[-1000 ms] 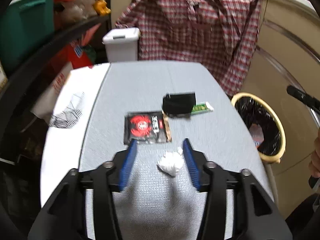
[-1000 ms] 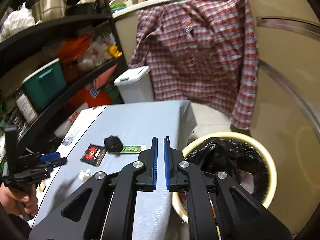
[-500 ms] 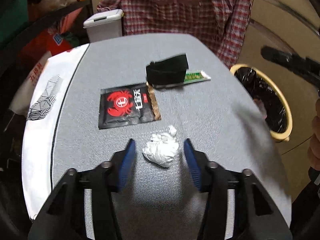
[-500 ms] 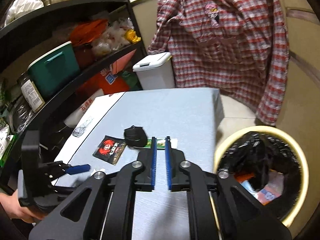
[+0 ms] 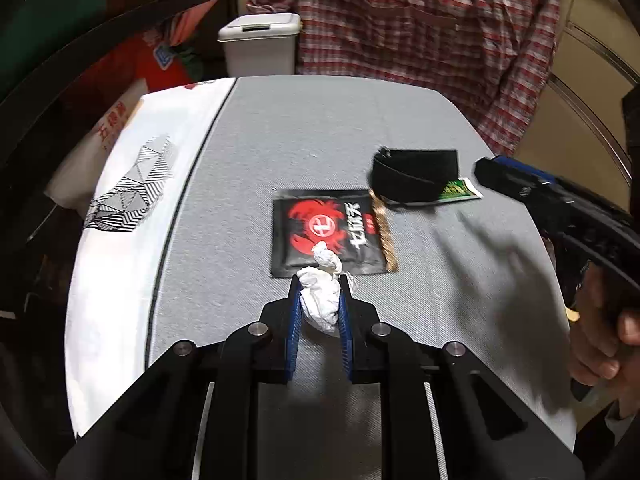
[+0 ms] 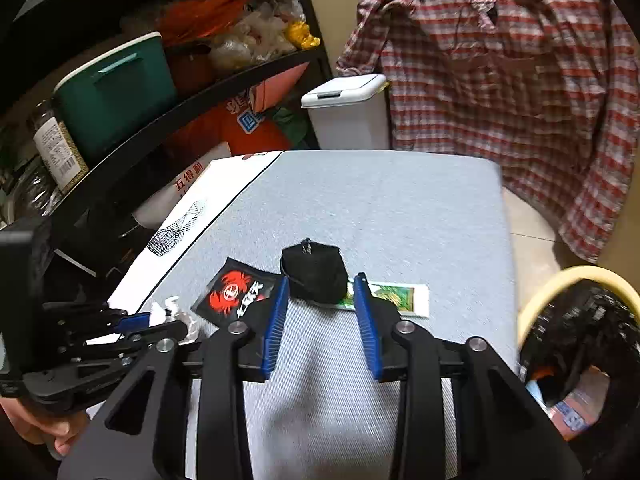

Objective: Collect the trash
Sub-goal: 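Grasp the white tissue with the left gripper while the right gripper grasps the black strap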

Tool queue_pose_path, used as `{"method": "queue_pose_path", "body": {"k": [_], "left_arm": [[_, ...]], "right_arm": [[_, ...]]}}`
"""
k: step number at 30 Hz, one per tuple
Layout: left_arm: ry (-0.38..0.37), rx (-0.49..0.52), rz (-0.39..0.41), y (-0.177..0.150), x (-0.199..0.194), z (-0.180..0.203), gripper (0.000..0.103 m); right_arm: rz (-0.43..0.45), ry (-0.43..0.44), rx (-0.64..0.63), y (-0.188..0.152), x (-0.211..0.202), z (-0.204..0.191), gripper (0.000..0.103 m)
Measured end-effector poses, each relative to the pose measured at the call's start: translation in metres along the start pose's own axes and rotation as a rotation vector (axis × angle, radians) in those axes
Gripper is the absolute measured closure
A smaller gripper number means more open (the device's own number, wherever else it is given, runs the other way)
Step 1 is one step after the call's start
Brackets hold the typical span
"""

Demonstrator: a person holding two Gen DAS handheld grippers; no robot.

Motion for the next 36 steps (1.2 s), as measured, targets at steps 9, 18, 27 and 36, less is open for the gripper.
{"method": "queue_pose_path", "body": {"k": [9,18,27,36], "left_arm": [[-0.008,-0.016,0.025,0.011,-0.006,-0.003,0.086],[-0.007,-0.014,0.032,0.011,-0.008,-0.001,0.086],[-0.011,-0.022,0.053,0.019,-0.016,-0.003,0.086],[-0.017,-0.015,0.084,0.022,-0.028,-0.002,0.086]], "right_arm": [[-0.044,0.009,0.007,0.001,0.036,0.002,0.065],[-0.058,-0.025,-0.010,0.000,0.046,0.006,0.088],[-0.022,-0.042,-0.055,0.007,0.028,-0.002,0.097],[0.028,-0.049,-0.079,0.016,-0.008,-0.017,0.097]]}}
Point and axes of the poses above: each gripper's, at about its wrist camera, not at the fingertips, and x roughly the way its jaws point, z to its right, y to its top, the point moved 6 cm from there along x, roughly the way its jaws point, and after that the axes turned 12 degrees about y, right-handed, at the moved point
